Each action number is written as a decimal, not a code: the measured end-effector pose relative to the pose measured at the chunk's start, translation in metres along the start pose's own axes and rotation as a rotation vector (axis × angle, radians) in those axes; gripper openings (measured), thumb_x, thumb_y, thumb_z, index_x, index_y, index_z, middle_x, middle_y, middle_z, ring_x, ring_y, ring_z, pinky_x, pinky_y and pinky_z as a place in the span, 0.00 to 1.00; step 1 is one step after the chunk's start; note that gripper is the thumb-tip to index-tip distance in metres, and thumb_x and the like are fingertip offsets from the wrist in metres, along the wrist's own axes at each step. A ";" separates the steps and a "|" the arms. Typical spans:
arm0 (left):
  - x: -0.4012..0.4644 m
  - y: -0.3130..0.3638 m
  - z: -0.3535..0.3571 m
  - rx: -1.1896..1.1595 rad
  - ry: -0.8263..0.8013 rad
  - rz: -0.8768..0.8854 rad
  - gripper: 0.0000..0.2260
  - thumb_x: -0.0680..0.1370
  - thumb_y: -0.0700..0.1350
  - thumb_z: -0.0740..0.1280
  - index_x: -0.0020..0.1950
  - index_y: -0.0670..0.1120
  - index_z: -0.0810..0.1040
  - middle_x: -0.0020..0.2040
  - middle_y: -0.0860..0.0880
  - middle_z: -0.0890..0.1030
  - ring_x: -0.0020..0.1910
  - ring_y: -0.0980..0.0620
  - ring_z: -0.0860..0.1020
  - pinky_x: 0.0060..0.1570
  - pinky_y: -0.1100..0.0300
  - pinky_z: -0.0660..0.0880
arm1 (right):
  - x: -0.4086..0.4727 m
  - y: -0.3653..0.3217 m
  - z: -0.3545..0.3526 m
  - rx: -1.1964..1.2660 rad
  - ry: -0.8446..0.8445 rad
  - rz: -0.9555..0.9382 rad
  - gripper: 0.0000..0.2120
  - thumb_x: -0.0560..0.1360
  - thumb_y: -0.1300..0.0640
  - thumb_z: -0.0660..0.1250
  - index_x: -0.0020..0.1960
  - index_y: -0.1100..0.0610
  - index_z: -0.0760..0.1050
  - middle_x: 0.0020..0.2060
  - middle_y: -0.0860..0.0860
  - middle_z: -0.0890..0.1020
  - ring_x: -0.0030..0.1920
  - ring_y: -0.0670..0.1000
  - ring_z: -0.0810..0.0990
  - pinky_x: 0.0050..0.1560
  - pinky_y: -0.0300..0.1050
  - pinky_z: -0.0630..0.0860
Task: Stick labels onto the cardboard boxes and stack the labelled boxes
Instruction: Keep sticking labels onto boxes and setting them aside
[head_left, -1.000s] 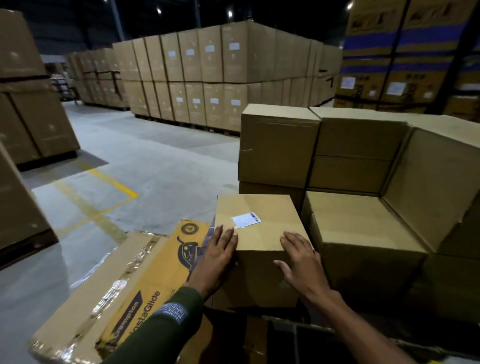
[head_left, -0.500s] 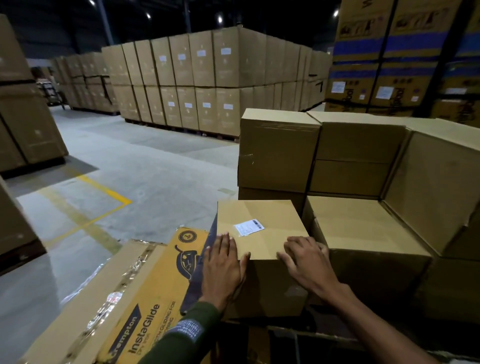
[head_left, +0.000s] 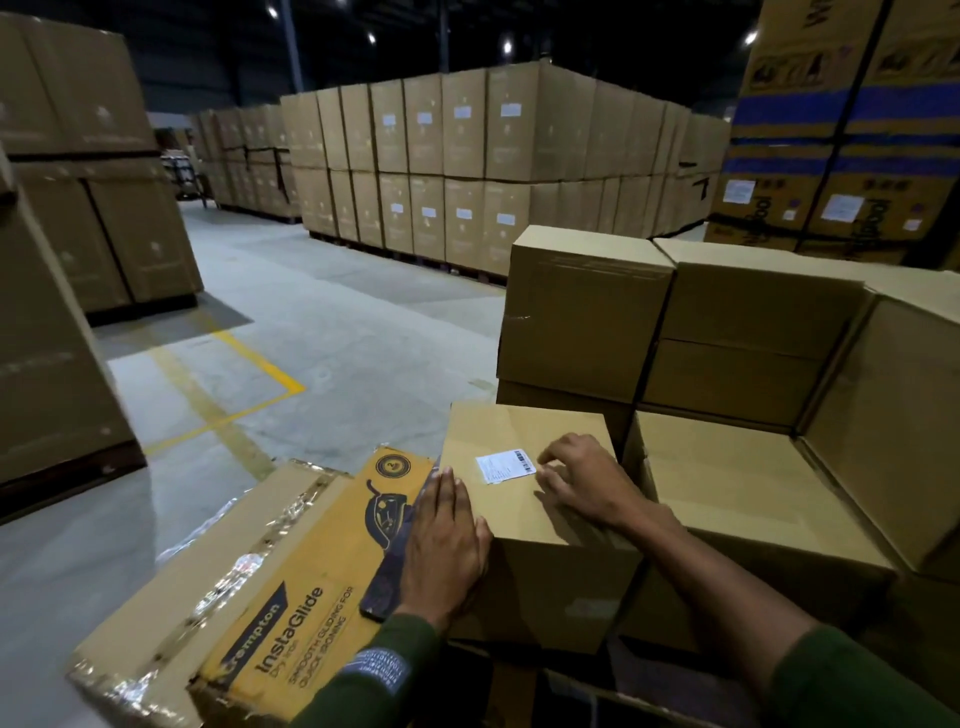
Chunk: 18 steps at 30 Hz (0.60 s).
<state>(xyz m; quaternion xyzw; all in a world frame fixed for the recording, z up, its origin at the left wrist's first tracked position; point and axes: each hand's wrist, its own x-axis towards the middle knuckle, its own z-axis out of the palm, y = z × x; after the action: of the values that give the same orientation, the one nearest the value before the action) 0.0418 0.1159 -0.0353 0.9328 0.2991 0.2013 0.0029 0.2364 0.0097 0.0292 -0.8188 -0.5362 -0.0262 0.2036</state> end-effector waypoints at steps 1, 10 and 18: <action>-0.002 0.000 0.001 0.001 0.017 0.001 0.26 0.81 0.51 0.52 0.67 0.34 0.74 0.68 0.35 0.74 0.69 0.39 0.71 0.69 0.44 0.63 | 0.008 -0.004 0.000 0.004 -0.036 -0.027 0.16 0.78 0.47 0.63 0.61 0.54 0.77 0.59 0.53 0.78 0.60 0.54 0.72 0.61 0.52 0.71; -0.022 0.001 0.011 -0.008 0.092 -0.014 0.26 0.82 0.50 0.51 0.72 0.35 0.69 0.74 0.36 0.67 0.75 0.40 0.64 0.71 0.44 0.66 | 0.035 -0.016 0.001 -0.111 -0.283 -0.097 0.31 0.74 0.37 0.64 0.73 0.45 0.65 0.68 0.53 0.68 0.65 0.56 0.65 0.63 0.58 0.67; -0.032 0.001 0.014 0.014 0.122 -0.016 0.26 0.81 0.50 0.51 0.74 0.36 0.66 0.75 0.36 0.65 0.76 0.41 0.62 0.73 0.46 0.58 | 0.047 -0.027 -0.013 -0.178 -0.391 -0.141 0.30 0.67 0.36 0.73 0.66 0.43 0.71 0.62 0.51 0.69 0.62 0.53 0.66 0.59 0.57 0.71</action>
<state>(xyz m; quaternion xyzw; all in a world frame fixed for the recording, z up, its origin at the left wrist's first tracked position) 0.0239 0.0989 -0.0595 0.9162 0.3077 0.2559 -0.0202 0.2343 0.0548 0.0616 -0.7835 -0.6169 0.0719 0.0205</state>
